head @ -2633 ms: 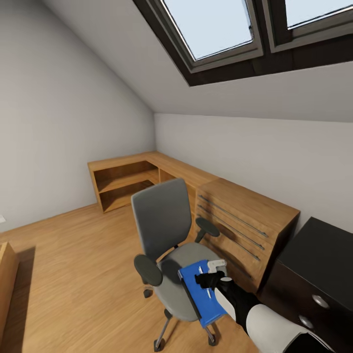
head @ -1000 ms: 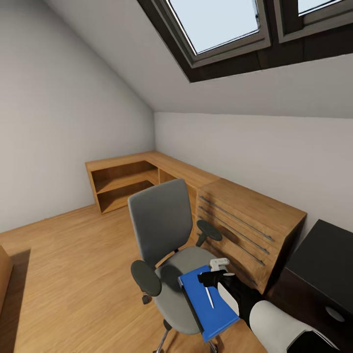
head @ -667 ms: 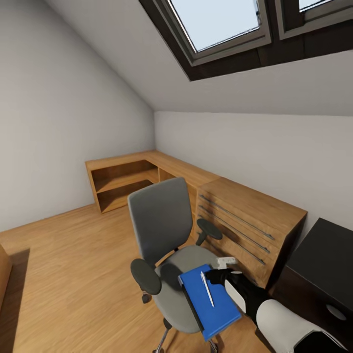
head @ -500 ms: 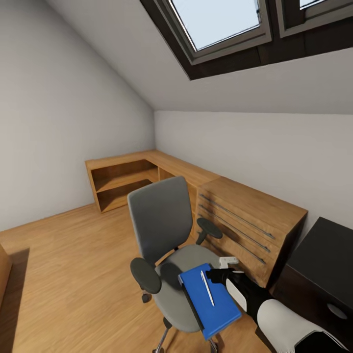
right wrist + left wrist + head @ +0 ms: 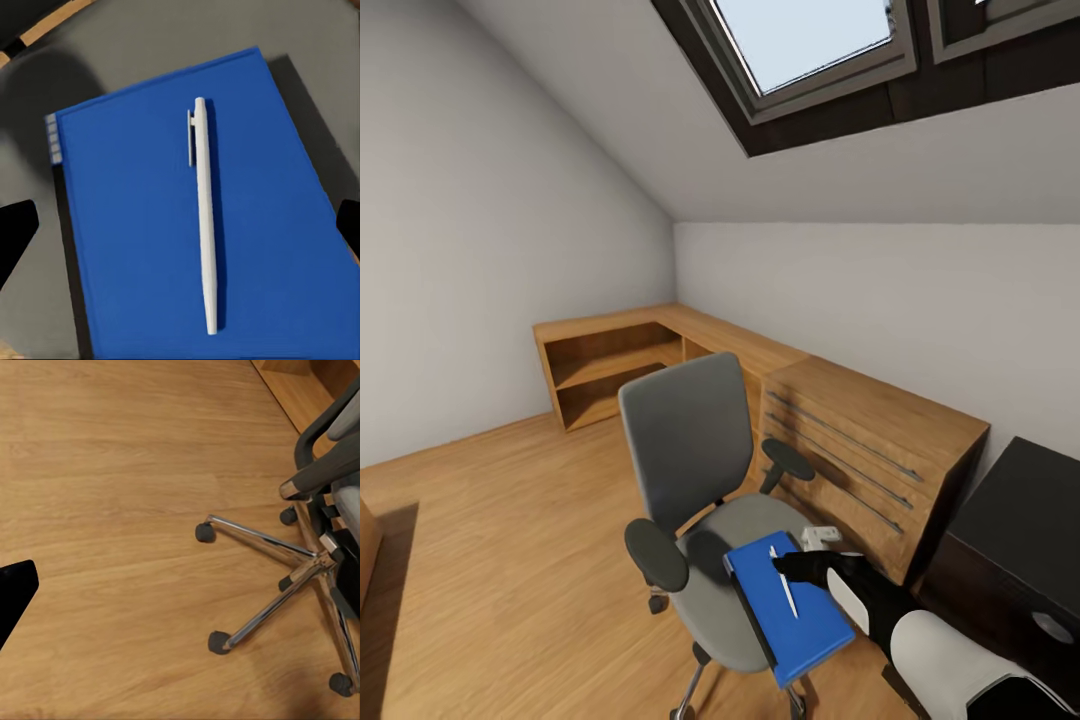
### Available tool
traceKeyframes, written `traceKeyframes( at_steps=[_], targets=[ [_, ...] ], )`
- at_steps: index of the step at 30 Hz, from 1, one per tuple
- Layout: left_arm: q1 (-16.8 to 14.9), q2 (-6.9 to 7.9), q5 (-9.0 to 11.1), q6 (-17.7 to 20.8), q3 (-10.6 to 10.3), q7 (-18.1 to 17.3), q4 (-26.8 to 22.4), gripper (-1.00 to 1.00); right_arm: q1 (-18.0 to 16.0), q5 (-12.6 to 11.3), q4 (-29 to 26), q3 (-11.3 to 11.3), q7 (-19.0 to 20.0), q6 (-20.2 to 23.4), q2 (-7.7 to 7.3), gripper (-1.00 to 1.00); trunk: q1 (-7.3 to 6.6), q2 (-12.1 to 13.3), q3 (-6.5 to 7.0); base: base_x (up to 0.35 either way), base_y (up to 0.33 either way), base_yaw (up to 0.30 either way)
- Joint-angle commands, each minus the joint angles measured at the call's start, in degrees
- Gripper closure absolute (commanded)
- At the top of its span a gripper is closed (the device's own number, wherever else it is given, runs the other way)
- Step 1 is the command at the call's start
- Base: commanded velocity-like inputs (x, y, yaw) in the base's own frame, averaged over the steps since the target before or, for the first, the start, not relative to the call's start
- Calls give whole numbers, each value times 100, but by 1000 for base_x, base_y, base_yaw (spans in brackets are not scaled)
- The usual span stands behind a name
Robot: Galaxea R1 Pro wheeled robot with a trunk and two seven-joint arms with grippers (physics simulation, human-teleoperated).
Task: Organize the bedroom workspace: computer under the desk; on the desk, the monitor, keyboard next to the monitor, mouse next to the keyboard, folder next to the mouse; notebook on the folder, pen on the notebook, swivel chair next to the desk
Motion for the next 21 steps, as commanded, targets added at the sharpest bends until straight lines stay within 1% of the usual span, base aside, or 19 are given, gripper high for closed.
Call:
traceKeyframes(
  at_steps=[1, 3, 8, 21],
  targets=[
    [0, 1, 60, -1, 1, -36, 1, -100, -2, -19, -10, 15, 91, 51, -45, -100, 23, -44, -23, 0, 0, 0],
    [0, -1, 60, -1, 1, -36, 2, -100, -3, -17, -10, -9, 177, 75, -94, -100, 67, -125, -59, 0, 0, 0],
    [0, -7, 60, -1, 1, -36, 2, -100, -3, -15, -10, -70, 229, 90, -124, -100, 176, -325, -149, 0, 0, 0],
    [0, -8, 60, -1, 1, -36, 2, -100, -3, -14, -10, -82, 237, 94, -120, -100, 462, -846, -382, 0, 0, 0]
  ],
)
